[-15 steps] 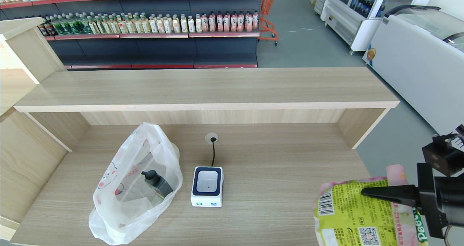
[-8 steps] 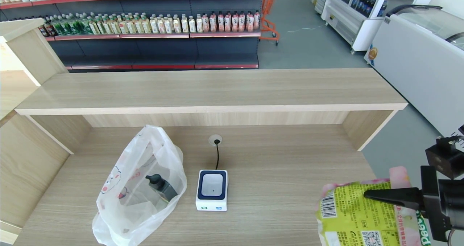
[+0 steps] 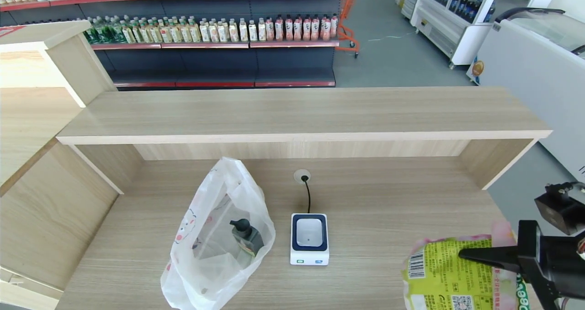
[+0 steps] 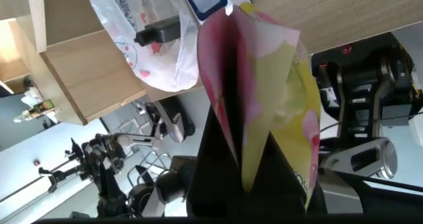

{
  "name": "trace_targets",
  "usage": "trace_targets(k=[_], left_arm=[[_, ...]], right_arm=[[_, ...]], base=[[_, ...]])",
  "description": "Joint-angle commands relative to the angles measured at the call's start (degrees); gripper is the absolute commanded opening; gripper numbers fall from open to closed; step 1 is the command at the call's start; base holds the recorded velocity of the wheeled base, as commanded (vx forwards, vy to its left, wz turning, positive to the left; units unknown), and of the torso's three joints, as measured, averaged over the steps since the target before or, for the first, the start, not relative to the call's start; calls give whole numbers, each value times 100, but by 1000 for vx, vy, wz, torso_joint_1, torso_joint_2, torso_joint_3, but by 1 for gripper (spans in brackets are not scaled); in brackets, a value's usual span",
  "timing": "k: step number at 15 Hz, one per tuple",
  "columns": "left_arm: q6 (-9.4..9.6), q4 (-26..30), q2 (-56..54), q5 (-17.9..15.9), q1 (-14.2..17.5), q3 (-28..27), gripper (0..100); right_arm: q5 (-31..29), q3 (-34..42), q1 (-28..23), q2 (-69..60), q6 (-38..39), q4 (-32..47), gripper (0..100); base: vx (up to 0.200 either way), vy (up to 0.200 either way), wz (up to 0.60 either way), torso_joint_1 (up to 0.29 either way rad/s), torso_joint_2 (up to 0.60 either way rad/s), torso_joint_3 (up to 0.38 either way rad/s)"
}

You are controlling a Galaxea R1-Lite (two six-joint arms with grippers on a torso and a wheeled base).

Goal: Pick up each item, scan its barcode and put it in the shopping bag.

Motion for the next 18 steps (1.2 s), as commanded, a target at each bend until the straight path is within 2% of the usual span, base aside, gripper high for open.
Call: trace_targets(k=[1,7,8,11,18], left_arm=[[8,-1,-2,1,0,1,100],[16,-1,-2,1,0,1,100],[-71,-1,-2,1,0,1,100],[-107,-1,-2,1,0,1,100],[-107,-1,-2,1,0,1,100]], right_arm=[[-403,-28,212,477,-17,-213,0],[-966,-388,449,1391,9,-486,0],[-1053,-450,466,1505,18,-486,0],[-1414,-520,466,1892,115,-486,0],[-1704,-1074,669,2718,466,-486,0]], base=[[0,200,0,-2,2,2],[0,133,0,2,2,3],[0,200,0,-2,2,2],[0,0,0,0,0,0],[0,0,0,0,0,0]])
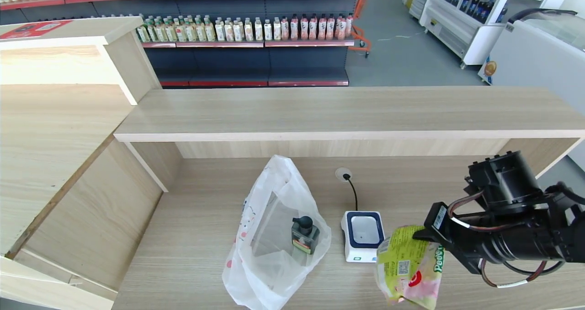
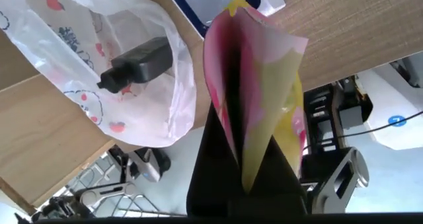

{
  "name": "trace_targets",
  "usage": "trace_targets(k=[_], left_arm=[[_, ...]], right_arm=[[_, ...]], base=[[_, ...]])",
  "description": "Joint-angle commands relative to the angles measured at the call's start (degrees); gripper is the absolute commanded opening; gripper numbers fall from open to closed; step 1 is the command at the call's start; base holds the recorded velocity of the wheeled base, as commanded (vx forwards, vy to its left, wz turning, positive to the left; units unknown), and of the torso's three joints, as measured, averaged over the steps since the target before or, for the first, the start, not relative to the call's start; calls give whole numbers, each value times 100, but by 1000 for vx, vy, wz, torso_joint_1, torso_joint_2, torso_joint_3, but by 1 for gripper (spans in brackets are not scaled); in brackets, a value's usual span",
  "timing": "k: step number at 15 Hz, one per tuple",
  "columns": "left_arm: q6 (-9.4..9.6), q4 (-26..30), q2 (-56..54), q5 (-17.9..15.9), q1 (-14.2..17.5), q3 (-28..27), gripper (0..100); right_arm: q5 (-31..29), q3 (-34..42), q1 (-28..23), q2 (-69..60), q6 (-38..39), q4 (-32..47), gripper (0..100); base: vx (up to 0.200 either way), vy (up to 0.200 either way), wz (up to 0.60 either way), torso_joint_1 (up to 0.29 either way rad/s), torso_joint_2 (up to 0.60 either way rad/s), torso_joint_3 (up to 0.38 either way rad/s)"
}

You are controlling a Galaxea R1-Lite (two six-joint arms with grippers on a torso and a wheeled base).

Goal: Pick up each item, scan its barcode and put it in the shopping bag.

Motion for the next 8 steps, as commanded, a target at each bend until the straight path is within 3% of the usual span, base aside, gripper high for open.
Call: trace_targets(k=[1,8], left_arm=[[-4,5,-2,1,2,1,100],[-4,-4,-2,-8,2,1,100]], right_arm=[[-66,-197,87,410,91,-10,0],[-75,-689,123,1253,486,-415,0]], base=[[0,0,0,0,0,0],[0,0,0,0,0,0]])
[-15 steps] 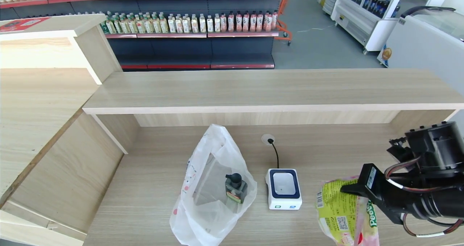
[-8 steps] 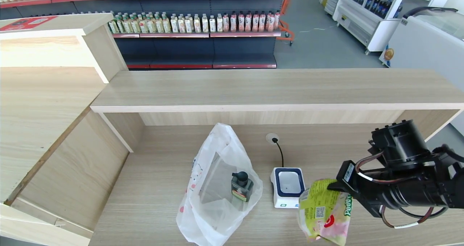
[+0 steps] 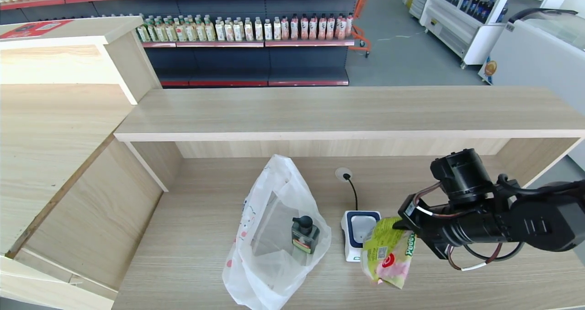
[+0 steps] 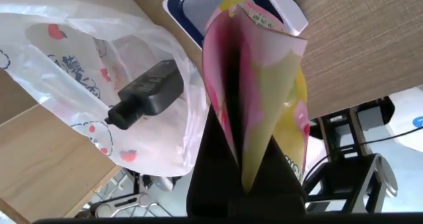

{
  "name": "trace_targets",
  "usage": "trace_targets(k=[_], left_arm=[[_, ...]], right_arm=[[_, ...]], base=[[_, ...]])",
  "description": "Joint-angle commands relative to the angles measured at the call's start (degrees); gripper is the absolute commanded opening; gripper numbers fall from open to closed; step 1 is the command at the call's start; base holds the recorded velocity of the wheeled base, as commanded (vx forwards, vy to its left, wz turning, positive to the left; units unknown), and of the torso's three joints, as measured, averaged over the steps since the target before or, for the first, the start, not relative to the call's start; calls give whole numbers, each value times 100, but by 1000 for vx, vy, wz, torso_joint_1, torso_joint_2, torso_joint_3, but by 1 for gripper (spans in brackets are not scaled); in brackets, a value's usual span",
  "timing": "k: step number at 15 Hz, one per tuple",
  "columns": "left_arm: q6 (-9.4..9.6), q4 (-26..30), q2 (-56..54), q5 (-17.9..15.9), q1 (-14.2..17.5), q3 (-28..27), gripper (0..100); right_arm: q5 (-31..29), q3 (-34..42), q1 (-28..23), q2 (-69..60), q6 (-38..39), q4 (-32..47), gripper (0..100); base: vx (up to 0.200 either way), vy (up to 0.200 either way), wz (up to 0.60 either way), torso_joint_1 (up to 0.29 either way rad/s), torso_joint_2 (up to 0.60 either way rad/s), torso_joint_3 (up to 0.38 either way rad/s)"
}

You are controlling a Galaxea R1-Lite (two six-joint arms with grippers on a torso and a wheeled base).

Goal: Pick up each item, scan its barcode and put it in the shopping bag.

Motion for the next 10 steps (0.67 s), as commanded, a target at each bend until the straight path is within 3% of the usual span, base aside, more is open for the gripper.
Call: trace_targets(k=[1,10], left_arm=[[-2,5,-2,1,0,1,100],[-2,-4,-2,-8,0,1,100]], right_arm=[[-3,-178,93,328,33,-12,0],[-346,-547,436,961,156,-188,0]], base=[[0,0,0,0,0,0],[0,0,0,0,0,0]])
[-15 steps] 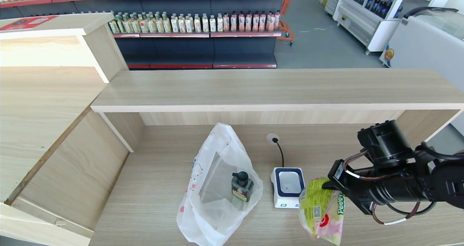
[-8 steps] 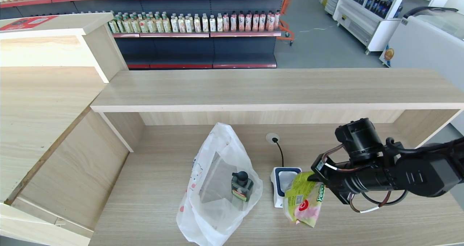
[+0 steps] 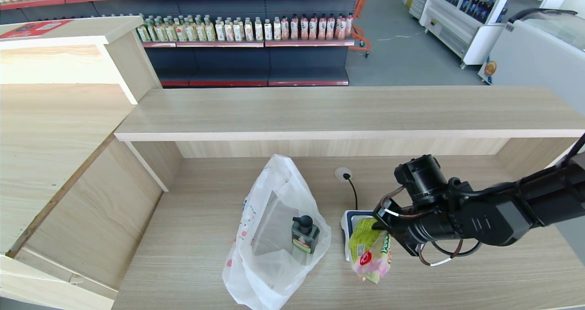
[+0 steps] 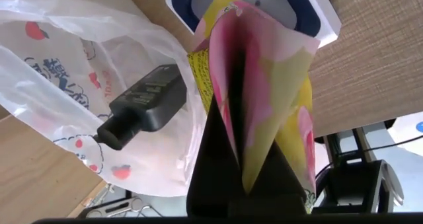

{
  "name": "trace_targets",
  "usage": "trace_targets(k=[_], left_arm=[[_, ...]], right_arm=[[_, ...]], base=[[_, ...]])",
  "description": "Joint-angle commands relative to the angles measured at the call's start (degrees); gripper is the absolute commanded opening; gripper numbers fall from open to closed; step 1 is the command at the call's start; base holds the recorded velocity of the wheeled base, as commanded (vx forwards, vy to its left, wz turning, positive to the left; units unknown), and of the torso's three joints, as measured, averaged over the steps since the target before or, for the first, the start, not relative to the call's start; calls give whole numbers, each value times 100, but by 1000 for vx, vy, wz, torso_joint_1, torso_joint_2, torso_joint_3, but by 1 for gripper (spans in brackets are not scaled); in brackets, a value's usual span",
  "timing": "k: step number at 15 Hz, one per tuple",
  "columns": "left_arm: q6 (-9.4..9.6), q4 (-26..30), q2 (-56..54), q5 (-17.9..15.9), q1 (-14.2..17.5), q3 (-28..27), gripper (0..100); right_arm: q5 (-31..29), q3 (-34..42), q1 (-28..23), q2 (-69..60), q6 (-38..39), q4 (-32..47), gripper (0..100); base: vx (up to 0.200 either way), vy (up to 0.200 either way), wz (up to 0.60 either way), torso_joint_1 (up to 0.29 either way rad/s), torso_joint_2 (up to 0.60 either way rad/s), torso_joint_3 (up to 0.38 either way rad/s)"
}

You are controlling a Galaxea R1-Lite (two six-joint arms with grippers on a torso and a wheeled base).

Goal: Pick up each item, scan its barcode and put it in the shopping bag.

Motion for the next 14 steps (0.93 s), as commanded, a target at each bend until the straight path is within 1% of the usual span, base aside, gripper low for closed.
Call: trace_targets(k=[1,3,5,7,9,10,14], left_arm=[[-2,2,-2,-6,0,1,100],[-2,2,-2,3,0,1,100],[-2,2,-2,-6,0,1,100],[-2,2,-2,3,0,1,100],[-2,-6,-2,3,0,1,100],[-2,-6,-2,3,0,1,100],[-2,2,-2,3,0,1,100]], right_arm=[[-103,-47,60,97,0,-1,0],[-165,-29,122,26,-9,-1,0],[-464,-38,174,-193,-97,34,0],[-683,-11,174,-378,-501,43,0],[-929,-11,192,-501,-686,51,0],[-991,24,227,-554,-897,43,0],[-1263,243,473,-422,-932,51,0]], base=[[0,0,0,0,0,0],[0,0,0,0,0,0],[0,0,0,0,0,0],[0,0,0,0,0,0],[0,0,0,0,0,0],[0,0,0,0,0,0],[0,0,0,0,0,0]])
